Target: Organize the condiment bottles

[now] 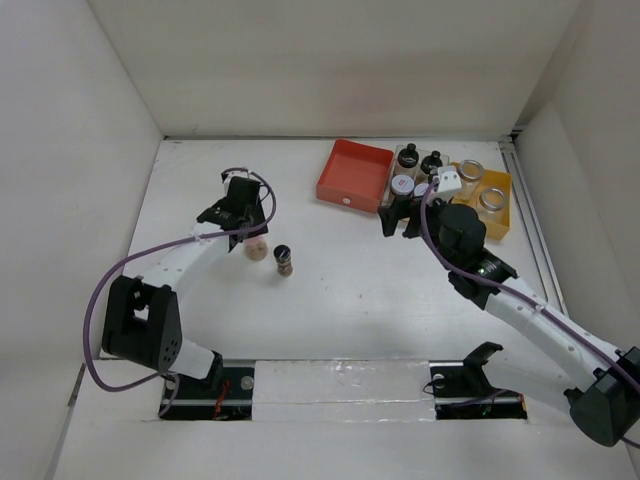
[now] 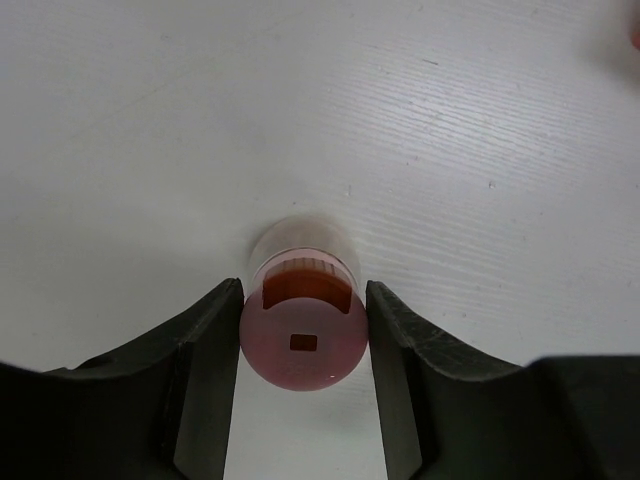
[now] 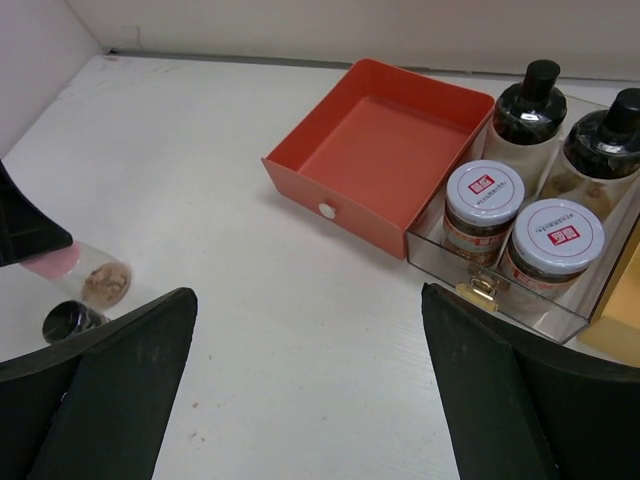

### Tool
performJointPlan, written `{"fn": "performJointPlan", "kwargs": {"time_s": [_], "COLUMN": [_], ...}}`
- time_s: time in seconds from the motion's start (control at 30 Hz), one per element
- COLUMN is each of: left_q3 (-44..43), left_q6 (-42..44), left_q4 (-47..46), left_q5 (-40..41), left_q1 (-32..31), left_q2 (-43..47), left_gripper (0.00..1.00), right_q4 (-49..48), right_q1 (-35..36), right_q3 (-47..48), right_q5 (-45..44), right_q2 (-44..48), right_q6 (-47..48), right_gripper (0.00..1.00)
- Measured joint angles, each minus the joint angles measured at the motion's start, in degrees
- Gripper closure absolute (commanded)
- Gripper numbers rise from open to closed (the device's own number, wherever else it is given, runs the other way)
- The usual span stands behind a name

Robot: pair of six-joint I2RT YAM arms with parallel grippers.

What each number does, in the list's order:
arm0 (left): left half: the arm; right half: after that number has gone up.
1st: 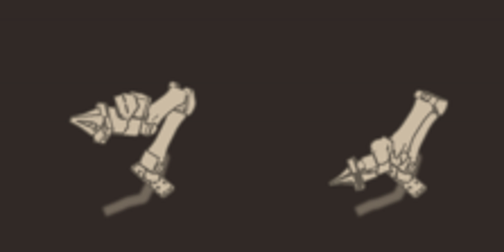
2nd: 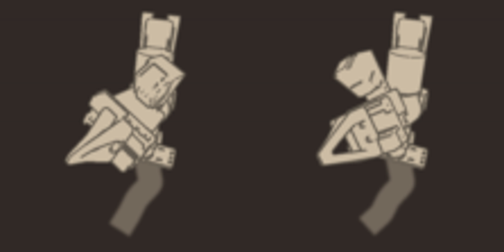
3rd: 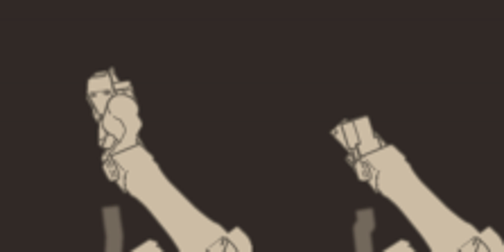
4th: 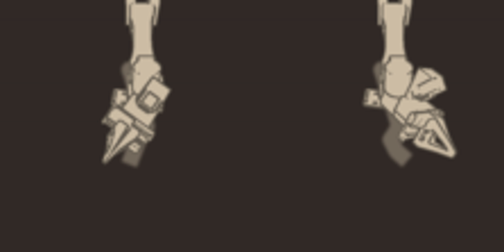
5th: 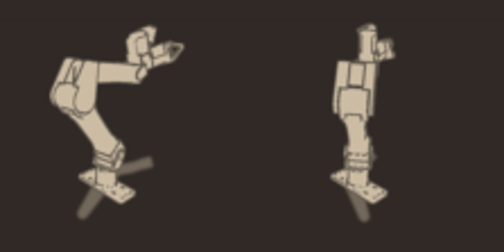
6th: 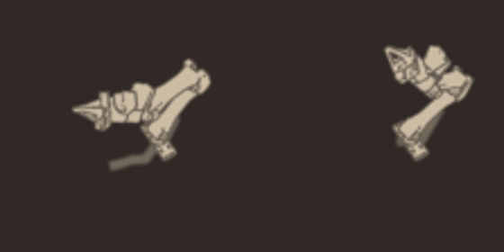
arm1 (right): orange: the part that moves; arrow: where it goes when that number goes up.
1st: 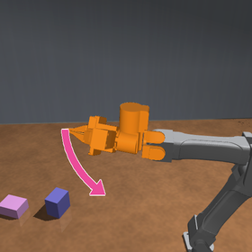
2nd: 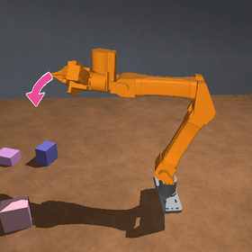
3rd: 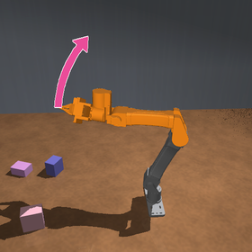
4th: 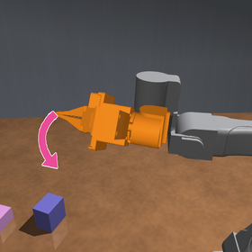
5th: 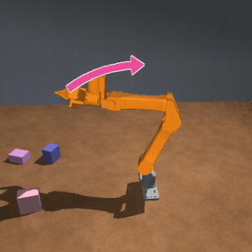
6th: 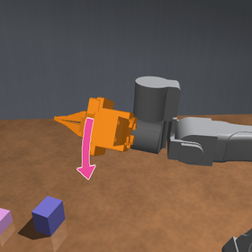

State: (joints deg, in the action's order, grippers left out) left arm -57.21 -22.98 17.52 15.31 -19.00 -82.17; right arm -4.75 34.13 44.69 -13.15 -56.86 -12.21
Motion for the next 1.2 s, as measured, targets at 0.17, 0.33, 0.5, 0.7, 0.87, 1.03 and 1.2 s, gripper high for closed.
{"fn": "performJointPlan", "kwargs": {"time_s": [0.17, 0.33, 0.5, 0.7, 0.87, 1.03, 1.2], "left_q3": [-0.2, -2.8, -18.1, -45.2, -72.1, -83.8, -81.7], "left_q6": [0.0, -0.3, -0.5, -0.1, 0.7, 0.8, 0.1], "left_q4": [-0.1, 2.2, 4.9, 2.9, 5.2, 4.7, 2.1], "left_q5": [-0.4, -1.1, -3.3, -2.4, -4.3, -8.2, -11.9], "left_q1": [0.0, 0.0, 0.0, -5.1, -10.0, -10.3, -9.8], "left_q2": [-0.2, -0.3, -1.7, -13.6, -34.5, -49.6, -53.2], "left_gripper": [0.7, 0.71, 0.7, 0.7, 0.7, 0.67, 0.67], "right_q4": [0.0, 0.2, 0.2, 0.4, 1.3, 1.8, 2.9], "right_q1": [-0.7, -1.6, -2.2, -2.2, -2.1, -2.0, -1.5], "right_q3": [0.0, 0.0, 0.0, -0.2, -0.6, -1.4, -1.7], "right_q5": [0.1, 0.1, 1.2, 1.7, 1.8, 1.8, 1.8], "right_q2": [0.2, 1.9, 4.3, 5.1, 6.1, 7.4, 7.0], "right_q6": [0.2, 0.2, 0.3, 0.6, 0.9, 1.3, 1.7], "right_gripper": [0.01, 0.01, 0.01, 0.01, 0.01, 0.01, 0.01]}}
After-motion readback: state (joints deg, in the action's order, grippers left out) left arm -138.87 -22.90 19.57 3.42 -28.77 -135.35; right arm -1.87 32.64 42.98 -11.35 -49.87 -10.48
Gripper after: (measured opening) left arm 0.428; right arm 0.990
